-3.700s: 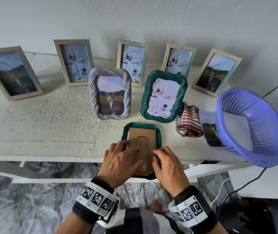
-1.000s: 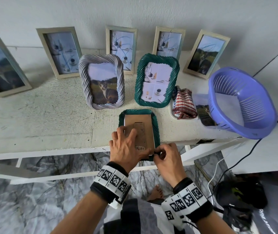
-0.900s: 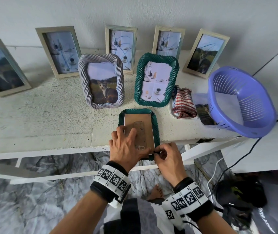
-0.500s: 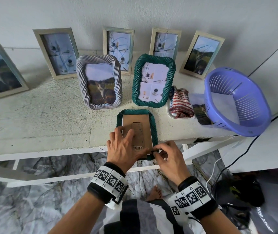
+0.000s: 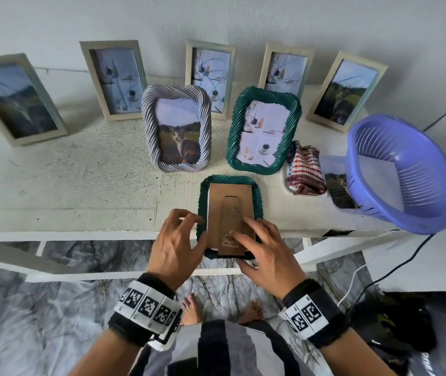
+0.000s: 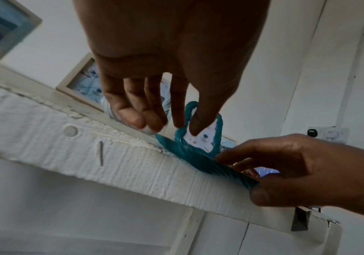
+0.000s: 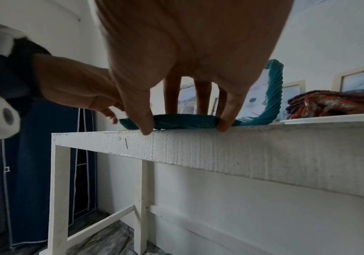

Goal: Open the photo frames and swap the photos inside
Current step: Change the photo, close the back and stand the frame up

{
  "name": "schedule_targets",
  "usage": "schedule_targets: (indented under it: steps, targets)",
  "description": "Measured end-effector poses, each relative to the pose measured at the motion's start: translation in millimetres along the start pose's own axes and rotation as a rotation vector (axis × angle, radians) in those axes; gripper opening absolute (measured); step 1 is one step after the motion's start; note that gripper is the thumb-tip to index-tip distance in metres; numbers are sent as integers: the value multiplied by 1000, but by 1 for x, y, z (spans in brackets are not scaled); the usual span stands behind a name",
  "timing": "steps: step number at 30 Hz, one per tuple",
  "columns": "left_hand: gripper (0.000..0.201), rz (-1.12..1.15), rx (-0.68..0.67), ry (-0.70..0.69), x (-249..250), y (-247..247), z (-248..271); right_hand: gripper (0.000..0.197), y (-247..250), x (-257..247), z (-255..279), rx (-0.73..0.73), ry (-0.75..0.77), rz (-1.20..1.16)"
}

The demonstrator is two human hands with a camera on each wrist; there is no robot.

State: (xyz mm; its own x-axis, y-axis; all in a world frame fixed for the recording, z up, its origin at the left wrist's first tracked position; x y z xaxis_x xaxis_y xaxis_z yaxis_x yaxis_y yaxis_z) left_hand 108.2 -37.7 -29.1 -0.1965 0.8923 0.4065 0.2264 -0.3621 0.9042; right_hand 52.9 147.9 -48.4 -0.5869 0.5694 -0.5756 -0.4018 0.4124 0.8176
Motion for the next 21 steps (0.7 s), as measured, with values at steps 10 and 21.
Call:
schedule_targets:
  steps: [10,21]
  targets:
    - [7,12,-11,2,-4,-1,21,54,-2,5,-9,-6,-7,-17]
    - [10,-86,-53,30,3,-6,17,54,0,5,-8,2,12,-17]
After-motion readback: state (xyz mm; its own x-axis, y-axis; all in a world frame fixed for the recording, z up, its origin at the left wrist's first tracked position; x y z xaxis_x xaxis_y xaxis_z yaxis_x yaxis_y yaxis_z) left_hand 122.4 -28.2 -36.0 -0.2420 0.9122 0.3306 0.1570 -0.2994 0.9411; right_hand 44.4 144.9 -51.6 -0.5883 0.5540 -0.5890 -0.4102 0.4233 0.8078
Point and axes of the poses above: each hand's wrist, its own z-axis away from the middle knuckle, its own y-axis out of the back of the hand, x = y × z, the point moved 6 cm from there along -z, towards the middle knuckle, and after that the axes turned 13 degrees about -z, right-handed, at the moved point
